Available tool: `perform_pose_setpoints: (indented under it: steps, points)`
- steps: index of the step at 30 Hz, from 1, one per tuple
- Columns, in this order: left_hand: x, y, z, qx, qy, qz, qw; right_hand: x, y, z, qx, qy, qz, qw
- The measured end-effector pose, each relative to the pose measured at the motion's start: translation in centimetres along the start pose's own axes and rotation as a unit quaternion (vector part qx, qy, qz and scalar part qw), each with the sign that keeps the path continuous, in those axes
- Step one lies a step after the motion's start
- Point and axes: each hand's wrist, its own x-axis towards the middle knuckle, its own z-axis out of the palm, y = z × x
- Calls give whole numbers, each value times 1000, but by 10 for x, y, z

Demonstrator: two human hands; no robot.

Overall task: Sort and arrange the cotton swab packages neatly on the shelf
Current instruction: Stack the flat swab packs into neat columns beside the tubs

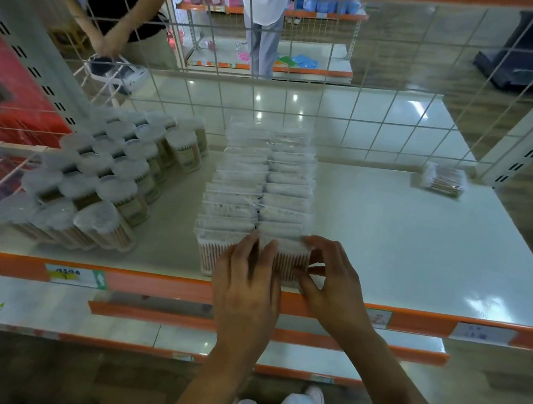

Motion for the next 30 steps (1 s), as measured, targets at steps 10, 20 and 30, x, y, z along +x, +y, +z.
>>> perform_pose_setpoints:
  steps: [10,20,30]
  points:
    - [6,-6,8,-1,26,31,999,5,1,4,-5,-1,47,999]
    - [12,1,5,5,-1,19,1000,11,8,2,18,-8,62,998]
    - [30,42,12,-58,-22,32,998,16,20,-30,10,12,39,999]
